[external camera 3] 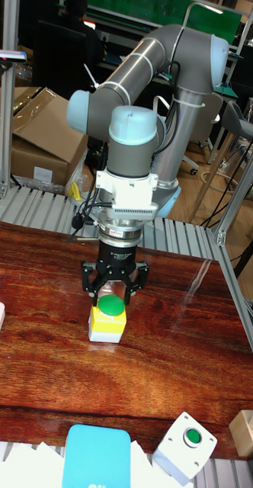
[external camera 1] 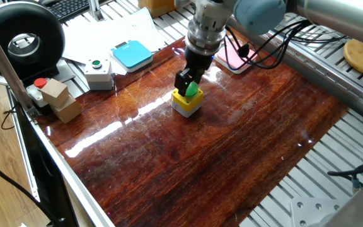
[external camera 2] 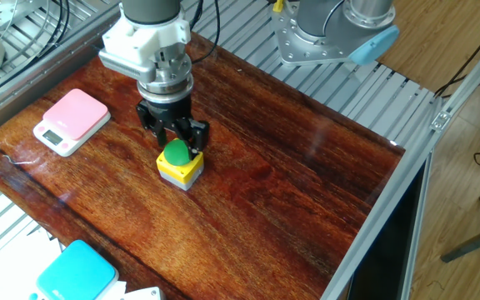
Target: Remove the object from the scale
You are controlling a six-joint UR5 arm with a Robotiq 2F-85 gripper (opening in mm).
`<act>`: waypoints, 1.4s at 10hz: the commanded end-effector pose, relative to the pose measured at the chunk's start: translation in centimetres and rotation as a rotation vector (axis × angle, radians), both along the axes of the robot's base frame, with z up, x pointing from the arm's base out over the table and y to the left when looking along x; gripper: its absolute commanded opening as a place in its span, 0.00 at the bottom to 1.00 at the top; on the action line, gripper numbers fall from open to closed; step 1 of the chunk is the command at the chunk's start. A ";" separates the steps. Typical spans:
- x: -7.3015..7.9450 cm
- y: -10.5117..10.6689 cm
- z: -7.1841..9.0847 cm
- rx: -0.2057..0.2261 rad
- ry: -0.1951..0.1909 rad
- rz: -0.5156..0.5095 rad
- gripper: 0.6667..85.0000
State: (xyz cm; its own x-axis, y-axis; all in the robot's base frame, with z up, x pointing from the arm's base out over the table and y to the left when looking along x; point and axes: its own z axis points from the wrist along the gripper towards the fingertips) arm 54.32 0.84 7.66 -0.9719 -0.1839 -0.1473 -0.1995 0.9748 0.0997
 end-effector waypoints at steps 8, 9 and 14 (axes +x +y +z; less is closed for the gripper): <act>-1.6 -7.5 8.5 -0.098 0.099 0.035 0.49; -1.2 -9.2 9.7 -0.113 0.091 0.029 0.37; 3.4 -9.3 5.3 -0.086 0.017 0.041 0.33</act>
